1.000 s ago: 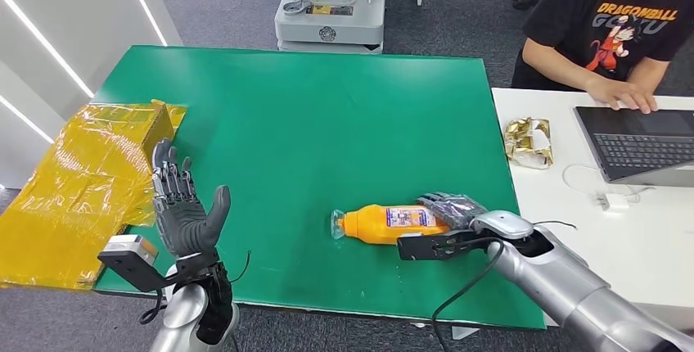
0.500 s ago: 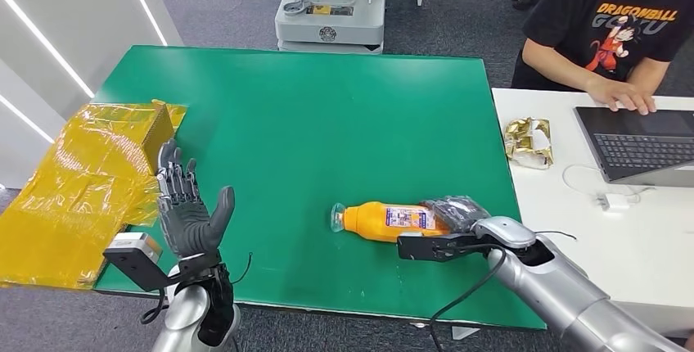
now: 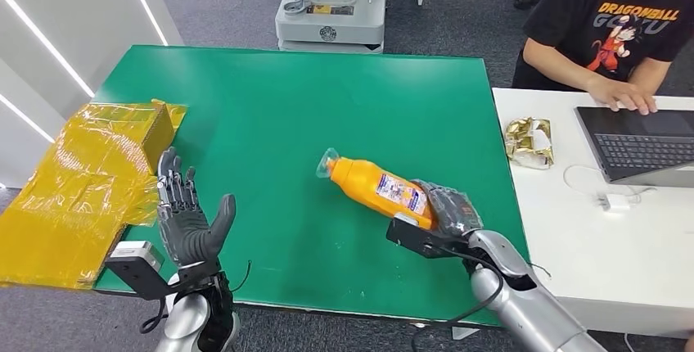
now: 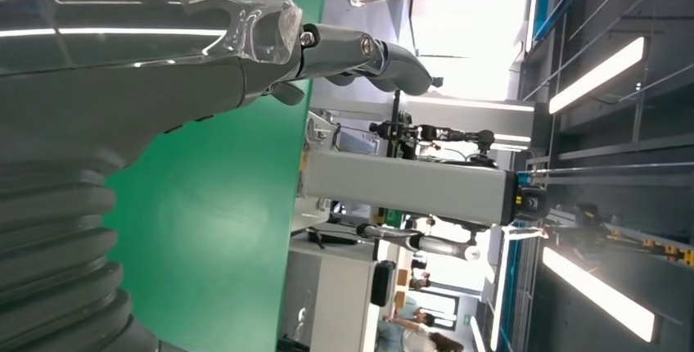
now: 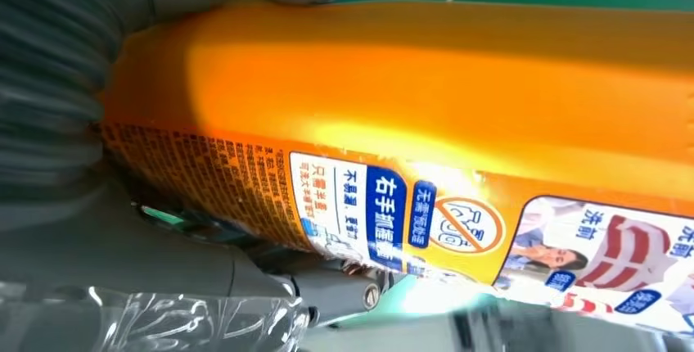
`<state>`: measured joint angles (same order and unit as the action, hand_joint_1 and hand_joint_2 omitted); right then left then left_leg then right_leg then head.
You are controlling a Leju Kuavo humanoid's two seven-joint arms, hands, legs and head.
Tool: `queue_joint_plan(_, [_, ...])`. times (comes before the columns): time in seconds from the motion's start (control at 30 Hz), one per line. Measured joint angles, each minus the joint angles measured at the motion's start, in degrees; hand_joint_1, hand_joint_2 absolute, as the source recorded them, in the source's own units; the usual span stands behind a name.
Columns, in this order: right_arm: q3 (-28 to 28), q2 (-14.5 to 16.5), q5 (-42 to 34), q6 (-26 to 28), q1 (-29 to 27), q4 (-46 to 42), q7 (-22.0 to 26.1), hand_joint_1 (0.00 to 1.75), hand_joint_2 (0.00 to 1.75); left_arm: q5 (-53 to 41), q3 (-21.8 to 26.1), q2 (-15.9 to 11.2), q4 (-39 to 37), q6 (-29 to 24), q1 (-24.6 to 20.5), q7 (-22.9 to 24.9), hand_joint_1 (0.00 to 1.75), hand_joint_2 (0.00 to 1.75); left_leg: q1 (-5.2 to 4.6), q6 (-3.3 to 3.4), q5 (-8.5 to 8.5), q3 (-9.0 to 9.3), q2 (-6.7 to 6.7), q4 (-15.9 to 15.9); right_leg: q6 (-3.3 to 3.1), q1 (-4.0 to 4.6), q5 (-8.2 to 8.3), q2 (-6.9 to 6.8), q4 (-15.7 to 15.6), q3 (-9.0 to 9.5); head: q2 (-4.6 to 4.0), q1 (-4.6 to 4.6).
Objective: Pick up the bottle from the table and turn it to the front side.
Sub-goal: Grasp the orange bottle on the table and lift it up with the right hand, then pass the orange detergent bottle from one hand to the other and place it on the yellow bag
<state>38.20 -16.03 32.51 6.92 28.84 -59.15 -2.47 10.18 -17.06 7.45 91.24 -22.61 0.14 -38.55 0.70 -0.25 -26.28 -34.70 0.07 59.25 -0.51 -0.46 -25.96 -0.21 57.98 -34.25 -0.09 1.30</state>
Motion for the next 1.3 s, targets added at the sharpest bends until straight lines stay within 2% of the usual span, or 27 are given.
queue_joint_plan(0.23, [-6.96,4.46,-3.64,12.98,-4.91,-5.27,8.34,1.75,1.75,0.48,-0.38,0.45,0.09,0.07,-0.2,0.37,0.0,1.75,-0.01,0.0,0.0,-0.01,0.0,0.0,0.01,-0.01,-0.01,-0.01,-0.01,-0.01,0.0,0.0])
queue_joint_plan(0.37, [-8.98,6.19,-5.36,16.77,-6.87,-6.86,12.04,1.75,1.75,2.67,-1.15,0.53,-0.08,1.9,-0.55,3.17,0.0,1.75,-0.01,0.0,0.0,-0.01,0.01,0.01,0.02,-0.02,-0.01,0.0,-0.01,-0.01,0.0,0.0])
queue_joint_plan(0.5, [-9.27,7.22,-5.43,18.2,-9.14,-7.91,13.13,1.75,1.75,2.91,-2.43,0.33,-0.41,3.68,-0.64,5.45,0.0,1.75,-0.01,0.0,-0.01,-0.02,0.0,0.01,0.01,-0.02,-0.01,0.0,-0.01,-0.02,0.0,0.01])
queue_joint_plan(0.83, [-8.79,10.07,-5.73,15.12,-10.09,-8.24,15.81,1.75,1.75,3.63,-4.84,-0.24,-2.0,9.33,-3.75,9.26,0.0,1.75,0.0,0.0,0.0,-0.03,0.01,0.0,0.01,-0.01,0.0,0.0,0.0,-0.04,0.0,0.0])
queue_joint_plan(1.1, [-5.85,12.48,-3.56,9.52,-9.23,-8.03,16.92,1.75,1.75,4.69,-6.11,0.22,-5.56,11.22,-9.74,9.5,0.0,1.75,-0.01,0.0,0.01,-0.03,0.01,0.0,0.0,-0.01,0.01,0.01,0.01,-0.04,0.0,0.01])
queue_joint_plan(1.3, [-4.76,13.18,-4.3,3.83,-6.7,-6.72,15.81,1.75,1.75,5.58,-6.19,0.38,-7.28,11.34,-11.64,9.68,0.0,1.75,-0.01,0.0,0.01,-0.03,0.02,0.01,-0.01,-0.01,0.01,0.02,0.01,-0.04,0.0,-0.01])
